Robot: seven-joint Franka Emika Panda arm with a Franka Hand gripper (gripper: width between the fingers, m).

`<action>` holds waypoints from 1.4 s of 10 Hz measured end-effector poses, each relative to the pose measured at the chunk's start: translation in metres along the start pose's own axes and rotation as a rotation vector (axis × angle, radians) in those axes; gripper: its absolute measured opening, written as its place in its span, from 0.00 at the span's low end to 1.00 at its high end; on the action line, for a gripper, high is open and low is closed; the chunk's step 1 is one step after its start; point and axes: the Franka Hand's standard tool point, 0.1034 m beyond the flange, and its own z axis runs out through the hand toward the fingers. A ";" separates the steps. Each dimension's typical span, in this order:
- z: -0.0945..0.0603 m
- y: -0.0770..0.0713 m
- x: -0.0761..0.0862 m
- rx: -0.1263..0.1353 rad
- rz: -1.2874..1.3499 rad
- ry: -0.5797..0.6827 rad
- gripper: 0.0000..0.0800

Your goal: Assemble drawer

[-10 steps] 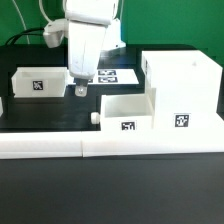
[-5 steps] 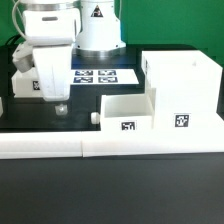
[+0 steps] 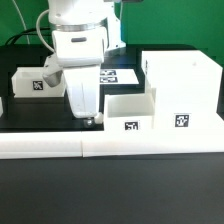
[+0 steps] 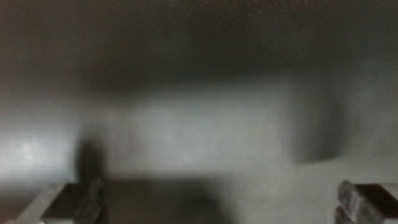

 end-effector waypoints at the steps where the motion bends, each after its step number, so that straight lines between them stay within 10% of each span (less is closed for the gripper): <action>1: 0.000 0.001 0.004 0.001 0.016 0.002 0.81; 14: -0.024 0.029 0.005 0.007 -0.093 -0.048 0.81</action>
Offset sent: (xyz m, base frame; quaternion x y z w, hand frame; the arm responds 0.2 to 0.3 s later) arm 0.0224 0.0285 0.0056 0.0030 0.0077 0.0090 0.9999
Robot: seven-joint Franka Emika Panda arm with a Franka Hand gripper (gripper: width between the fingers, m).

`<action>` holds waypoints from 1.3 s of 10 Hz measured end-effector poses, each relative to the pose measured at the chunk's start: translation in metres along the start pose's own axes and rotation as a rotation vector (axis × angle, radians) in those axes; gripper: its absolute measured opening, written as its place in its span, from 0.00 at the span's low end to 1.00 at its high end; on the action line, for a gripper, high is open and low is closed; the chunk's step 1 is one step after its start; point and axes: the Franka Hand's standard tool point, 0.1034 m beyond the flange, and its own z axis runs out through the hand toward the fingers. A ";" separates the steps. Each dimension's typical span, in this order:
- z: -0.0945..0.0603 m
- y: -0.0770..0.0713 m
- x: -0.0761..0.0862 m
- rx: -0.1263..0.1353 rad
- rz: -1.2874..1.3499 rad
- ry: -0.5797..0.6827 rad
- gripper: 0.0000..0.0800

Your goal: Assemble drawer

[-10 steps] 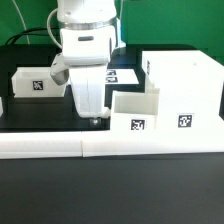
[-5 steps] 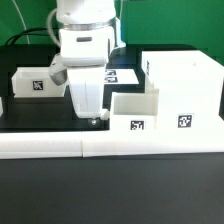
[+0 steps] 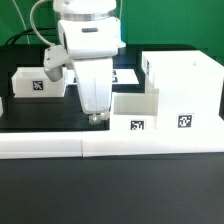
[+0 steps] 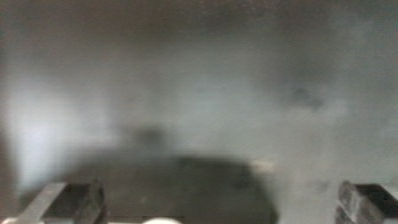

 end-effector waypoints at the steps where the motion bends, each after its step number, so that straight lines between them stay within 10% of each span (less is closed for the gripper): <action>1: 0.001 -0.001 -0.001 0.003 0.003 0.000 0.81; 13: 0.002 0.011 0.048 0.007 0.050 0.017 0.81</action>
Offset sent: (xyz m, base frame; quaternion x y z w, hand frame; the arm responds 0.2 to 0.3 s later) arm 0.0087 0.0160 0.0033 -0.0048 0.0230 -0.0062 0.9997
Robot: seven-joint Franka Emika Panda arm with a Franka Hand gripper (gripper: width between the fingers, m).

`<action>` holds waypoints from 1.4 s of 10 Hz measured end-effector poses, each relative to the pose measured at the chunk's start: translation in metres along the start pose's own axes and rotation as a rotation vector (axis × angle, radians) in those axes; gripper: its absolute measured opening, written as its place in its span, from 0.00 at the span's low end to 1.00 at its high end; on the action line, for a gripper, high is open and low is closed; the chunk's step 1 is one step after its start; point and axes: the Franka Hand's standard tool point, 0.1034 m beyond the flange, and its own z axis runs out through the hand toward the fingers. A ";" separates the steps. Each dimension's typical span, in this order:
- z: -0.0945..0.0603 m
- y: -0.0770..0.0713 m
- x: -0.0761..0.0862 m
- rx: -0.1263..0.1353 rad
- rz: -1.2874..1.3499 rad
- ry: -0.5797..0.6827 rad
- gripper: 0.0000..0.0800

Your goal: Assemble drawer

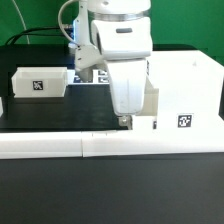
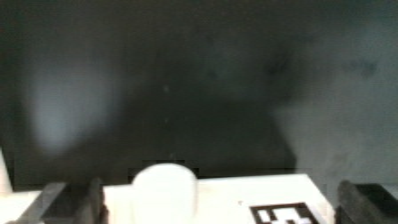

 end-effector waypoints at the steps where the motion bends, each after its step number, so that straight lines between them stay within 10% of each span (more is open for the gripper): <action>1: 0.001 0.000 0.001 -0.002 0.000 0.000 0.81; 6: 0.000 -0.011 -0.039 0.007 0.009 -0.006 0.81; 14: 0.001 -0.017 0.010 0.040 0.044 0.007 0.81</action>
Offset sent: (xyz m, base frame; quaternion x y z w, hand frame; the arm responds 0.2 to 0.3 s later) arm -0.0120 -0.0350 0.0080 0.0056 -0.0085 -0.0344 0.9994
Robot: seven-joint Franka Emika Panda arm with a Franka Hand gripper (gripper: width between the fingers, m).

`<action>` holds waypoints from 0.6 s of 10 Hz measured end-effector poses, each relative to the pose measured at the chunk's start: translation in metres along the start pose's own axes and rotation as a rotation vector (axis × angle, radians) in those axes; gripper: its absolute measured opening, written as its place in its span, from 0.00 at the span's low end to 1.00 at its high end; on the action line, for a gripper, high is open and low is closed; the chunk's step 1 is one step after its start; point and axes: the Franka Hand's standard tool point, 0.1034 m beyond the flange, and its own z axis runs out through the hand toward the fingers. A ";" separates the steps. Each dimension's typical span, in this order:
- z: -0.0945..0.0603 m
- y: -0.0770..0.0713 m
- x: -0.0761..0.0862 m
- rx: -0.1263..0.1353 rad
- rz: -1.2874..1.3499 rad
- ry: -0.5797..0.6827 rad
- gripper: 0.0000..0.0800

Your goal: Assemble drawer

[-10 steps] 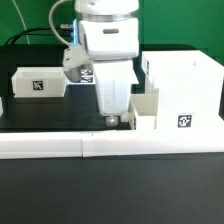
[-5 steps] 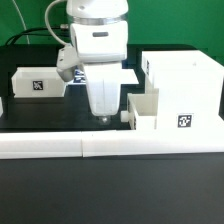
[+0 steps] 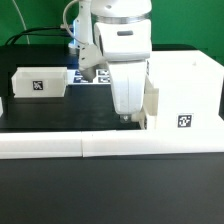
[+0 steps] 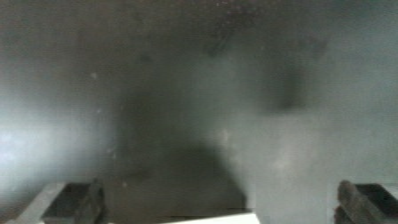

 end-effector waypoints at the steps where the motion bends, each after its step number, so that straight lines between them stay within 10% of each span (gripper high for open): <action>1: -0.002 0.002 0.001 -0.001 0.009 0.000 0.81; 6: 0.012 -0.007 -0.020 -0.047 0.018 0.001 0.81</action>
Offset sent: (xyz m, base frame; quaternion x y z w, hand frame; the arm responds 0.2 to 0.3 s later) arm -0.0093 -0.0141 -0.0096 -0.0142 -0.0124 -0.0181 0.9997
